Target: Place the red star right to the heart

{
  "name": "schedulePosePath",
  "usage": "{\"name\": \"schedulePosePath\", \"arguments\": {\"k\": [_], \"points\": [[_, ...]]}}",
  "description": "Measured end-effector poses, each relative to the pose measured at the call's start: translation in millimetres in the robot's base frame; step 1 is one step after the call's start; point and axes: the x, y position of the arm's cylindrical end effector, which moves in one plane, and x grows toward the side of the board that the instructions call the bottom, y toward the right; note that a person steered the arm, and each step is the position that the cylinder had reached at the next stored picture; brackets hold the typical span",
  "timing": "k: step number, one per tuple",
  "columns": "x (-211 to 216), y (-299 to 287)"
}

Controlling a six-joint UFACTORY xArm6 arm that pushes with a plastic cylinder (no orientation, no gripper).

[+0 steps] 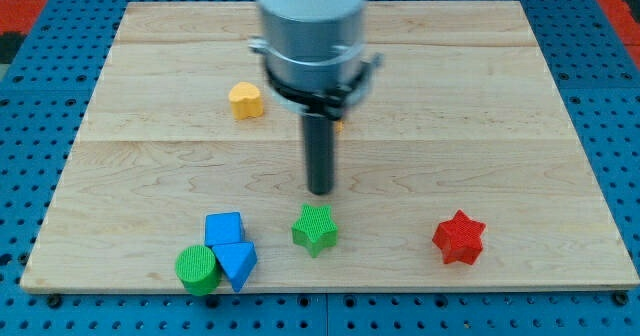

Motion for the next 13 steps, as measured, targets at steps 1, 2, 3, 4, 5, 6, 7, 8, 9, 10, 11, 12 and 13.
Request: {"name": "schedulePosePath", "arguments": {"k": [1, 2, 3, 4, 5, 6, 7, 8, 9, 10, 11, 12, 13], "points": [[26.5, -15.9], [45.0, -58.7], [38.3, 42.7], [60.7, 129.0], [96.3, 141.1], [97.3, 143.4], [87.4, 213.6], [36.4, 197.1], [9.4, 208.3], [-11.2, 228.5], [-59.0, 134.3], [-99.0, 14.4], [-46.4, 92.7]]}}
